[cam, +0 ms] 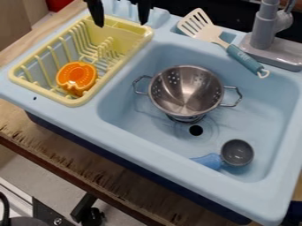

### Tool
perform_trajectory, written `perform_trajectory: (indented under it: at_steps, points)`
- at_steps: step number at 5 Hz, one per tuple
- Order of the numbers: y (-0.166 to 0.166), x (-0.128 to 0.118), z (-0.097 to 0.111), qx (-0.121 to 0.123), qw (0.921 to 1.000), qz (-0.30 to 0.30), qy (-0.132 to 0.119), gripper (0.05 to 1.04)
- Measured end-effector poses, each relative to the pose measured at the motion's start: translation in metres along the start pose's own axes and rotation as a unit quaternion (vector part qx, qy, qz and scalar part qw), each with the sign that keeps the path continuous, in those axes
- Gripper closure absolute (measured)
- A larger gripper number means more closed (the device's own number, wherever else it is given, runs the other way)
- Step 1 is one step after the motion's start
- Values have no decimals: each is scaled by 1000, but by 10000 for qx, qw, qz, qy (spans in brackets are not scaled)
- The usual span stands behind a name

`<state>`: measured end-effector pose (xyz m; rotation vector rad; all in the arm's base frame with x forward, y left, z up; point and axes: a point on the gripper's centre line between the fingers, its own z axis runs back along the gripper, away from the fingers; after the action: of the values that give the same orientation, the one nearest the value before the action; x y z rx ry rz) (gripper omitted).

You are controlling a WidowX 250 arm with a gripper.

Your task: Take the plastic spatula and put it in the yellow basket

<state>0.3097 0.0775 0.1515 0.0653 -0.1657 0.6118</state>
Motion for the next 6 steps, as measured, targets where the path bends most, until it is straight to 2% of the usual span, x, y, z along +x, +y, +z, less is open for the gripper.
perform_trajectory:
  at_steps: [1, 3, 5, 6]
  points:
    - [0, -5, -8, 38, 9999, 30, 160, 91]
    - [-52, -29, -6, -396, 9987, -40, 303, 91]
    - [-110, -73, 9, -961, 9926, -528, 514, 91]
    - [-130, -85, 23, -1376, 9874, -640, 457, 91]
